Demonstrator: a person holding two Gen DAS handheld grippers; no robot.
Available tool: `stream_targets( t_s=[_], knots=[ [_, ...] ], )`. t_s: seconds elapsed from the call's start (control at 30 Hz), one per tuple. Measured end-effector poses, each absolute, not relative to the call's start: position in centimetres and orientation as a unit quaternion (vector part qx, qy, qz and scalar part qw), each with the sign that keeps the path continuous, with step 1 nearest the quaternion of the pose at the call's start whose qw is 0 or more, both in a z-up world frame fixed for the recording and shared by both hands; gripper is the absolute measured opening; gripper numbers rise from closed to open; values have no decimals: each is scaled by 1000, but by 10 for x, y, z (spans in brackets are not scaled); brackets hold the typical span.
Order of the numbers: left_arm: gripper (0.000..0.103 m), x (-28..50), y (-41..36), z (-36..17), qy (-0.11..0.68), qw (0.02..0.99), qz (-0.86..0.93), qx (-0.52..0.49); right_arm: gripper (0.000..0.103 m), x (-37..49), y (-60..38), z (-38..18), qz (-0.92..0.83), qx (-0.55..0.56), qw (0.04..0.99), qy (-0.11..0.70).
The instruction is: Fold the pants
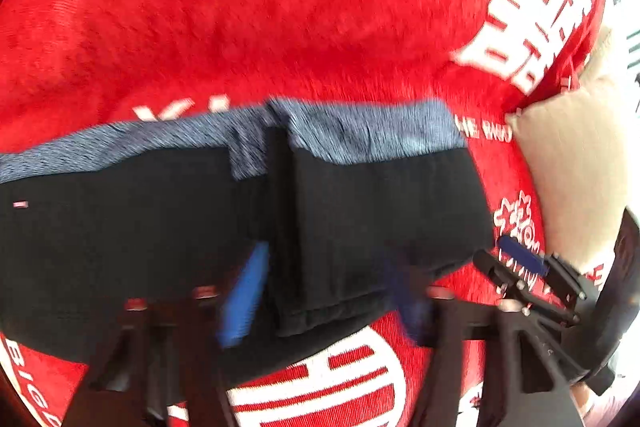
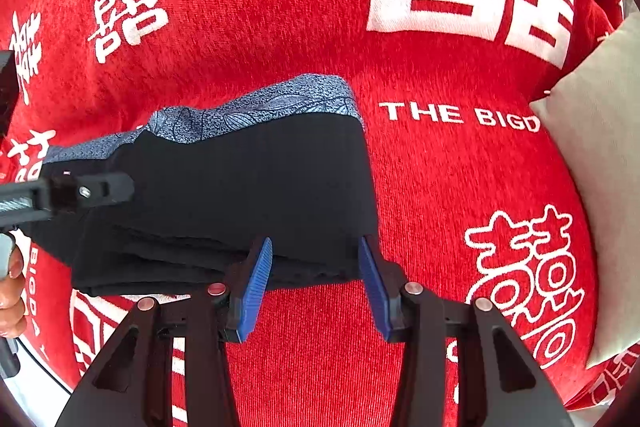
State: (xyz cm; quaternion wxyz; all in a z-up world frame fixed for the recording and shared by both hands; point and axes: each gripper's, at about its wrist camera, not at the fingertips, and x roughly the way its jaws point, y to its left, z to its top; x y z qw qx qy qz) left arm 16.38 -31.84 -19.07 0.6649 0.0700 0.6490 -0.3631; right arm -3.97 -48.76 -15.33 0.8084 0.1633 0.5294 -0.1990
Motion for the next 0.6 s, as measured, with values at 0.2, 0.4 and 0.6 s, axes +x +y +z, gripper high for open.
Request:
stream_targets(
  t_s=[0.2,0.4,0.6],
  knots=[
    [9,161,-318,-195,654,657,-365,84,42,-44,-496,-152,-199,187,804,528],
    [5,151,-304,-201,654,656,-361,108,42,-45,-494,-146,-195,185,806,528],
    [6,133,-299,-214,634,680,-354,103,42,-44,-486,-158,-194,188,797,541]
  ],
)
